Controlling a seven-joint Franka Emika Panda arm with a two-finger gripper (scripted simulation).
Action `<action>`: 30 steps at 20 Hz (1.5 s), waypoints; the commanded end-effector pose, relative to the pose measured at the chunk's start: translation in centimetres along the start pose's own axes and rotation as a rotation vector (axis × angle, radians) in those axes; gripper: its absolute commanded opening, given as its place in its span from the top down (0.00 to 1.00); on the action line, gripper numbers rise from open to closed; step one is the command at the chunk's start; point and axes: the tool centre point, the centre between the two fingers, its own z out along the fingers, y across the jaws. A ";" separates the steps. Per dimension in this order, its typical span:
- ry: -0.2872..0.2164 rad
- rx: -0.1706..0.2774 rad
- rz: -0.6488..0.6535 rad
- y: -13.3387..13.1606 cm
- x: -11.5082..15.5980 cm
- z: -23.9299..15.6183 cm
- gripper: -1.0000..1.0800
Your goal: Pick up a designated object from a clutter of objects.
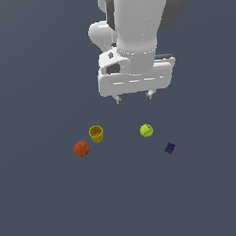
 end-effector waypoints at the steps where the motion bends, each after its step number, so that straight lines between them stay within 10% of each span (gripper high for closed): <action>1: 0.006 0.001 -0.014 -0.7 0.1 -0.2 0.04; 15: 0.003 -0.006 -0.066 -1.3 0.3 2.4 0.04; 30: -0.004 -0.021 -0.370 -5.7 -1.4 15.1 0.04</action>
